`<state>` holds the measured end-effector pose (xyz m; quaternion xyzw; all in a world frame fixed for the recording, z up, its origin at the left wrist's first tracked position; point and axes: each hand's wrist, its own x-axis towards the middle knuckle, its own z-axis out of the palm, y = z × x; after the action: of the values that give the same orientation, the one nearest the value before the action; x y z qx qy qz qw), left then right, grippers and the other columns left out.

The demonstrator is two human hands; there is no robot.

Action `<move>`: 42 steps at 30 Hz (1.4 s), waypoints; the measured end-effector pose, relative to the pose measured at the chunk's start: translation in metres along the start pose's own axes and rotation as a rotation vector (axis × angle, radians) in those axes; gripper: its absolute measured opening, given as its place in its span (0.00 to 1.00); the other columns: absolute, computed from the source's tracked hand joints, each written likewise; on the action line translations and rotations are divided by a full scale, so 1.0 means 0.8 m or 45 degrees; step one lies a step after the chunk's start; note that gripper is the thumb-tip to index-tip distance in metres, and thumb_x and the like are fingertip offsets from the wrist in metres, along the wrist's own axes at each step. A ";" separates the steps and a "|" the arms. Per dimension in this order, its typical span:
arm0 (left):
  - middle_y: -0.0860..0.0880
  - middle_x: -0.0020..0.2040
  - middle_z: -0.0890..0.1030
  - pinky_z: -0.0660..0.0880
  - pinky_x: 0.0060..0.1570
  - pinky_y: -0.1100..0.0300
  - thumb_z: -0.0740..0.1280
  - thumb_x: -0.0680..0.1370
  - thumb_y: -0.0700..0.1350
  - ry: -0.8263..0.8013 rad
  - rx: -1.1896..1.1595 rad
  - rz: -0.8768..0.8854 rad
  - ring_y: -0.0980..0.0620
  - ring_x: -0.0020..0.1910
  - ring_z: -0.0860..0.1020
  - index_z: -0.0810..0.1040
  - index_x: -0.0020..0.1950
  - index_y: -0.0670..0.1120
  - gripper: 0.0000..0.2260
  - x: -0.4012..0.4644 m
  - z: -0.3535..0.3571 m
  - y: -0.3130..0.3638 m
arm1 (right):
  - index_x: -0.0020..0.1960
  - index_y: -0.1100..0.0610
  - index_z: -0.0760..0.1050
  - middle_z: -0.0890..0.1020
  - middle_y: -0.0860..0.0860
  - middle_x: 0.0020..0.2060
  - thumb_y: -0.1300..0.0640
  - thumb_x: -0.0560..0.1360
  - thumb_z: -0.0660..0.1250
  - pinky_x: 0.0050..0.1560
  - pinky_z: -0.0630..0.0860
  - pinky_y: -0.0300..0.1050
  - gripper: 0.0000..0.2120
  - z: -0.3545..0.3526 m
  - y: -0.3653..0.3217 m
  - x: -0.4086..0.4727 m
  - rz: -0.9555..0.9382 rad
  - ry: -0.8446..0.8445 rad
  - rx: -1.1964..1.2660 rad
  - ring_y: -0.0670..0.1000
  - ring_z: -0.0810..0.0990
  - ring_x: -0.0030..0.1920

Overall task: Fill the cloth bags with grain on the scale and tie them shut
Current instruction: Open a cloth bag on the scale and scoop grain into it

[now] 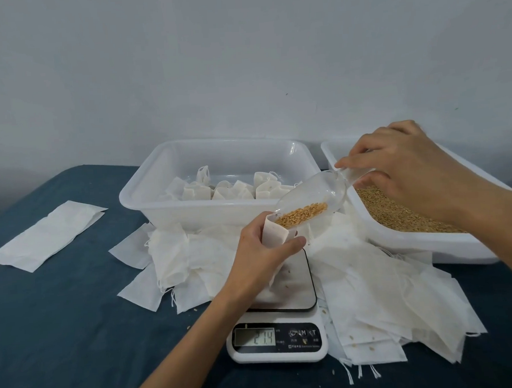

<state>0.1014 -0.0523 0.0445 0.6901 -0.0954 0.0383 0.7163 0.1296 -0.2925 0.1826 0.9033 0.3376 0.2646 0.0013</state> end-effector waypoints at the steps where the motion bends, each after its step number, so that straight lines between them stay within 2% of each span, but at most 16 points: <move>1: 0.53 0.50 0.87 0.78 0.40 0.64 0.80 0.74 0.43 0.001 0.000 -0.001 0.57 0.45 0.83 0.82 0.56 0.50 0.13 0.000 0.000 0.000 | 0.56 0.54 0.85 0.83 0.51 0.46 0.65 0.69 0.78 0.60 0.65 0.58 0.17 0.000 -0.001 0.000 0.002 0.002 0.001 0.57 0.80 0.47; 8: 0.52 0.51 0.87 0.78 0.43 0.63 0.79 0.74 0.44 0.005 0.002 -0.003 0.55 0.47 0.84 0.82 0.56 0.50 0.14 0.001 -0.001 0.000 | 0.57 0.54 0.84 0.83 0.51 0.47 0.65 0.70 0.77 0.61 0.66 0.59 0.17 -0.002 -0.004 0.001 0.010 0.001 0.004 0.57 0.79 0.48; 22: 0.51 0.52 0.87 0.78 0.42 0.63 0.79 0.74 0.42 0.011 -0.023 -0.013 0.54 0.46 0.83 0.82 0.57 0.48 0.14 0.001 -0.003 0.000 | 0.58 0.55 0.84 0.83 0.51 0.48 0.64 0.71 0.77 0.62 0.64 0.55 0.16 -0.002 -0.008 0.002 0.022 0.012 0.015 0.56 0.79 0.48; 31: 0.51 0.51 0.87 0.78 0.39 0.64 0.79 0.74 0.41 0.016 -0.013 -0.010 0.55 0.45 0.83 0.82 0.56 0.48 0.13 0.002 -0.003 0.000 | 0.58 0.55 0.84 0.83 0.51 0.48 0.64 0.71 0.77 0.62 0.64 0.57 0.16 0.000 -0.008 0.001 0.021 0.022 -0.001 0.57 0.79 0.49; 37: 0.50 0.51 0.87 0.78 0.40 0.61 0.79 0.74 0.41 0.018 -0.008 -0.009 0.54 0.45 0.83 0.82 0.57 0.47 0.13 0.002 -0.004 -0.001 | 0.58 0.55 0.84 0.83 0.52 0.48 0.63 0.71 0.77 0.62 0.64 0.57 0.16 -0.002 -0.010 0.001 0.028 0.021 -0.018 0.58 0.79 0.48; 42: 0.49 0.48 0.86 0.78 0.38 0.62 0.77 0.76 0.41 0.033 0.004 -0.004 0.54 0.42 0.82 0.82 0.55 0.47 0.09 0.001 -0.005 0.000 | 0.58 0.53 0.83 0.82 0.50 0.48 0.62 0.73 0.75 0.62 0.63 0.53 0.14 0.005 -0.006 -0.002 0.105 -0.026 0.042 0.56 0.79 0.50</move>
<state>0.1028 -0.0487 0.0445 0.6909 -0.0851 0.0464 0.7164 0.1272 -0.2891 0.1775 0.9191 0.3043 0.2495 -0.0211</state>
